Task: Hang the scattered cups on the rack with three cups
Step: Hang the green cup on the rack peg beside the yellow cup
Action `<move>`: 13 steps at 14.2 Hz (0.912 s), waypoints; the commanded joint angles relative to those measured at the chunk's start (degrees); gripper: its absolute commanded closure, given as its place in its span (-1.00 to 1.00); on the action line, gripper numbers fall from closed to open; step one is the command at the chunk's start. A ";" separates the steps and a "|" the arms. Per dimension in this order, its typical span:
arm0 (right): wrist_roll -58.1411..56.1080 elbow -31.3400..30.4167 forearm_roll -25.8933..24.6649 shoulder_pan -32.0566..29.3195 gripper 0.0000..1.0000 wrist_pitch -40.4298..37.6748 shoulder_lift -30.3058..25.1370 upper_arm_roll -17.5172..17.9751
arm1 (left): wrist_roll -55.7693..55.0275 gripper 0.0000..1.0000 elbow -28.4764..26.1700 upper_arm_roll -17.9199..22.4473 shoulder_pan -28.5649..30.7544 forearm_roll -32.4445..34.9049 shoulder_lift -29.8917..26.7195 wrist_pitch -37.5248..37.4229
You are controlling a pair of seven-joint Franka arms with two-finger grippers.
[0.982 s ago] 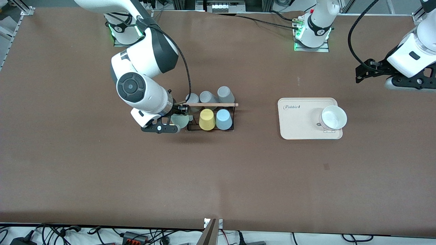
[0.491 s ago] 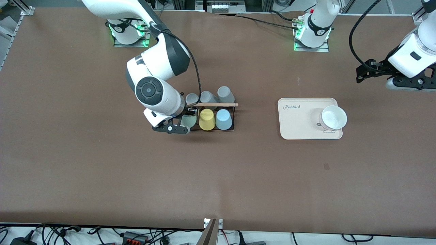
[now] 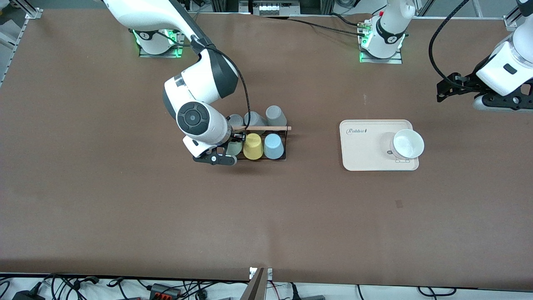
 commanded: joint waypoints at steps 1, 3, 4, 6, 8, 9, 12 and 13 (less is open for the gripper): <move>1.04 1.99 0.69 0.63 0.50 0.15 1.86 -0.46 | 0.65 -1.00 1.47 -0.06 0.46 -0.70 0.67 -1.21; 0.87 1.99 0.77 0.63 0.49 0.24 2.21 -0.46 | 0.65 -1.00 1.47 -0.15 0.37 -0.61 1.20 -0.86; 0.86 1.99 0.77 0.63 0.49 0.59 2.65 -0.46 | 0.57 -1.00 1.56 -0.15 0.37 -0.61 1.38 -0.77; 0.86 1.99 0.77 0.63 0.48 1.47 3.18 -0.46 | 0.56 -1.00 1.56 -0.15 0.28 -0.44 1.73 -0.68; 0.78 1.99 0.77 0.63 0.46 1.56 3.45 -0.37 | 0.48 -1.00 1.56 -0.24 0.20 -0.35 2.25 -0.60; 0.78 1.91 0.77 0.63 0.26 1.47 3.45 -0.46 | 0.39 -1.00 1.56 -0.15 0.02 -0.35 2.60 -0.42; 0.95 1.99 0.77 0.55 -1.00 1.38 3.18 -0.46 | -0.14 -1.00 3.84 -0.24 -0.51 -0.43 4.62 -0.33; 0.95 2.69 0.77 0.55 -1.00 0.95 3.01 -0.46 | -0.14 -1.00 5.15 -0.24 -0.51 -0.35 5.59 -0.33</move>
